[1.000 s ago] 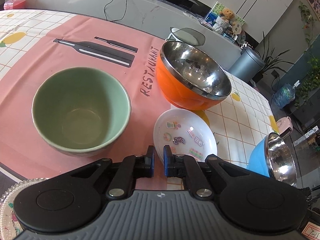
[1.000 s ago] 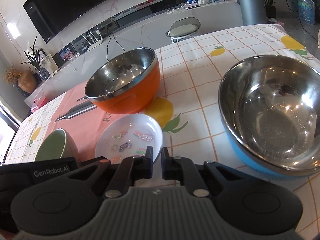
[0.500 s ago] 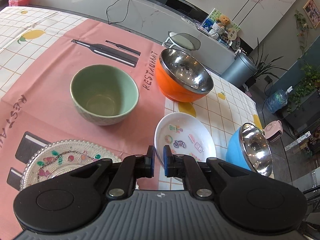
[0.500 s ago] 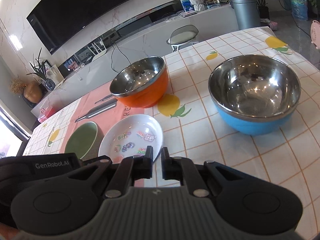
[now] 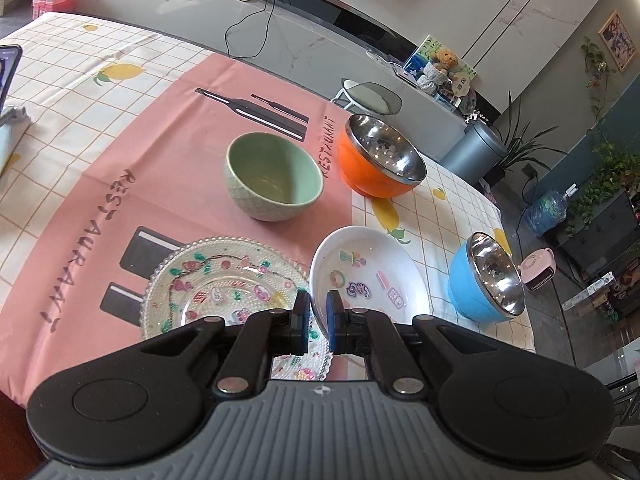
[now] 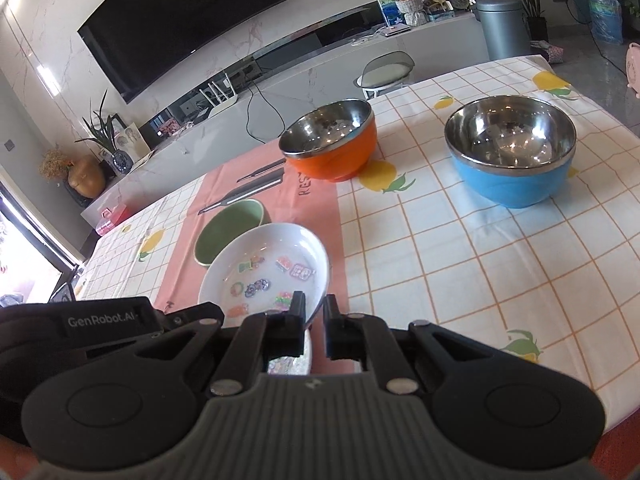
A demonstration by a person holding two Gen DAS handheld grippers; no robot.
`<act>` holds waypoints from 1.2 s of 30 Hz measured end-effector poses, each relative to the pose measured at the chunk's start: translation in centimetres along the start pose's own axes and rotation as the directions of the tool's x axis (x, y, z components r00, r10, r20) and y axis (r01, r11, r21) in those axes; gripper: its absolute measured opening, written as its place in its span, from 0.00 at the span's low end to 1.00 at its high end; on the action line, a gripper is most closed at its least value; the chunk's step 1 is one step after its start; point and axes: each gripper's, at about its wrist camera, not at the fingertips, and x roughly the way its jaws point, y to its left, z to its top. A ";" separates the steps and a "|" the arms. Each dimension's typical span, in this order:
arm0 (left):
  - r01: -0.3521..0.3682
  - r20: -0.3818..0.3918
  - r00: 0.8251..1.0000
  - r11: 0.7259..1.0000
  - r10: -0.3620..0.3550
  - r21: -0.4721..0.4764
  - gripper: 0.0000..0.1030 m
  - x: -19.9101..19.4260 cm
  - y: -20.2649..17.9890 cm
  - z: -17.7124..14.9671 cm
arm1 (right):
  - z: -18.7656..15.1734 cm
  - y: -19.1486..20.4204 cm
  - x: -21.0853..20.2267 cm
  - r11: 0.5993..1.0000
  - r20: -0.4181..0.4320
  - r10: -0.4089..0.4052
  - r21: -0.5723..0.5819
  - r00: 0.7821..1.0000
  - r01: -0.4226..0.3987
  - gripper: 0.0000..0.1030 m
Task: Organize plates and bowls
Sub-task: 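Carry the sticker plate and lower it onto the glass plate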
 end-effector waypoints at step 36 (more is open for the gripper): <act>-0.115 -0.103 0.989 0.991 0.108 -0.071 0.09 1.3 6.6 -1.8 | -3.7 3.6 4.9 0.997 -0.155 0.011 -0.070 0.988 -0.022 0.06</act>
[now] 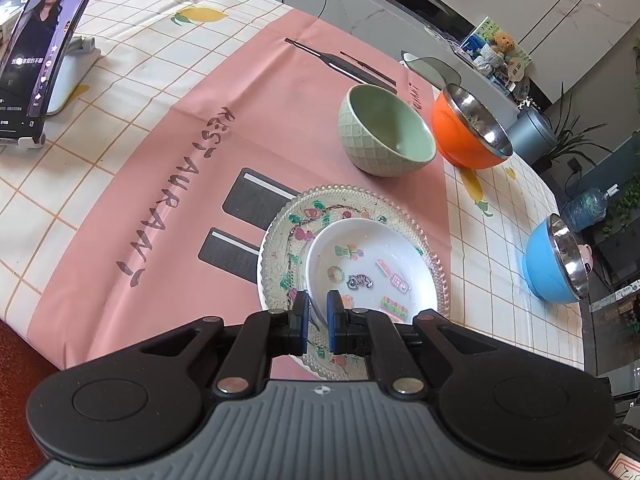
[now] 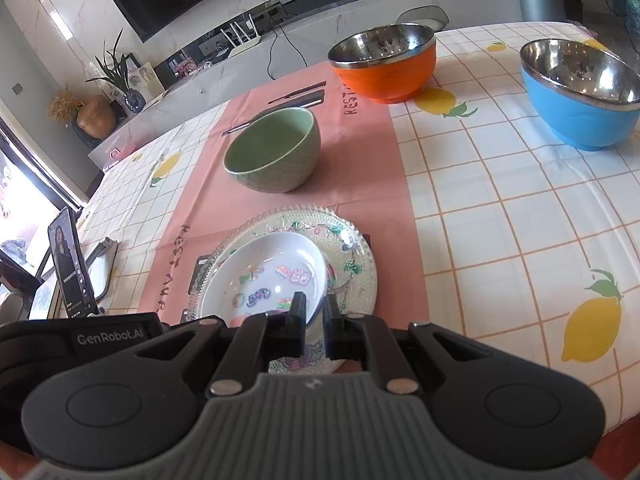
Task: Organize plates and bowls
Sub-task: 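Carry the sticker plate and lower it onto the glass plate, then open the right gripper and withdraw from the sticker plate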
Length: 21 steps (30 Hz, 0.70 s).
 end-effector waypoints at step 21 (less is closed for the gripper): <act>0.012 0.014 1.000 1.000 -0.012 -0.007 0.38 -0.5 0.1 0.4 | 0.1 -0.2 0.0 1.000 -0.005 0.012 0.004 1.000 -0.012 0.30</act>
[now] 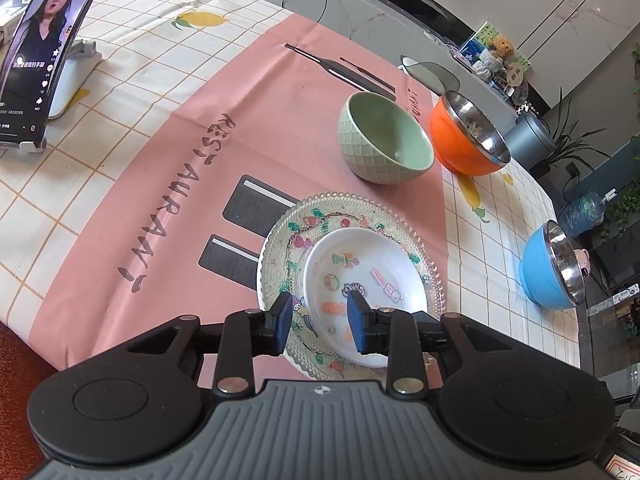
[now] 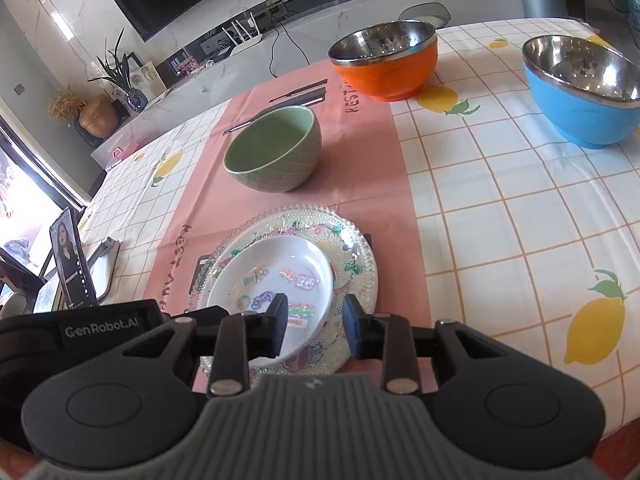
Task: Organize plates and bowls
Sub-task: 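Open the right gripper and withdraw from the sticker plate, then move the right gripper to the rim of the blue steel bowl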
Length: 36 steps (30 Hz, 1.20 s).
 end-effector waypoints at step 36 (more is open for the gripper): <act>0.139 0.012 0.989 0.966 -0.145 0.219 0.49 0.7 -13.6 -0.9 | 3.7 -14.6 -9.3 0.952 0.231 -0.194 0.279 0.953 0.126 0.61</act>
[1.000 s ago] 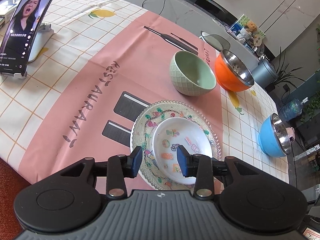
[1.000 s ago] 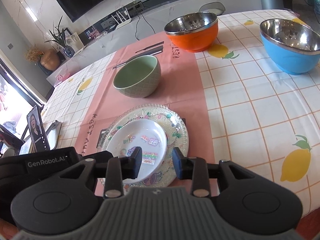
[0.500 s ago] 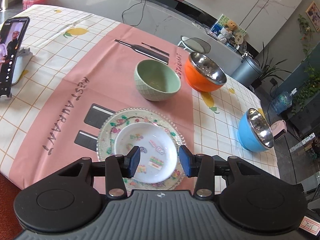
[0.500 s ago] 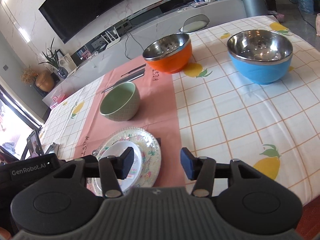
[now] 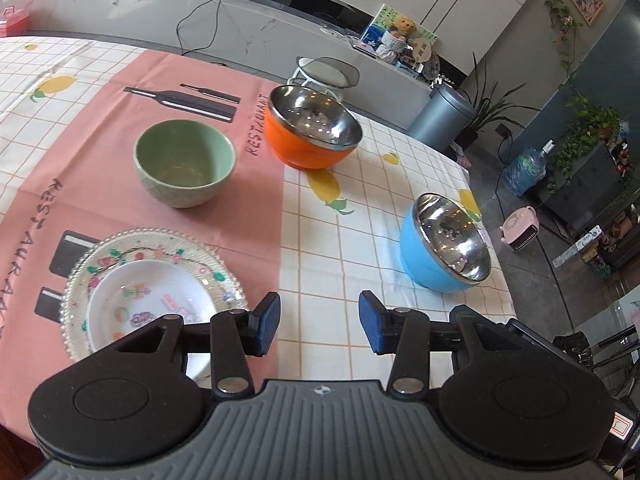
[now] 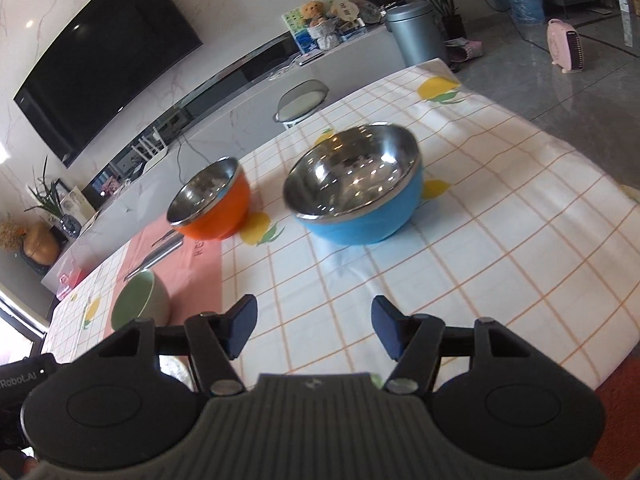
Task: Organize plates and bowls
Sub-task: 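Move the right gripper to the rim of the blue steel bowl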
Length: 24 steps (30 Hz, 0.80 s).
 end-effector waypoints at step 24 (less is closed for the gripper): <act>0.050 -0.067 0.996 0.999 -0.049 0.000 0.63 11.9 -7.6 4.4 | 8.0 -5.1 4.9 0.994 0.044 -0.111 -0.002 0.993 0.111 0.62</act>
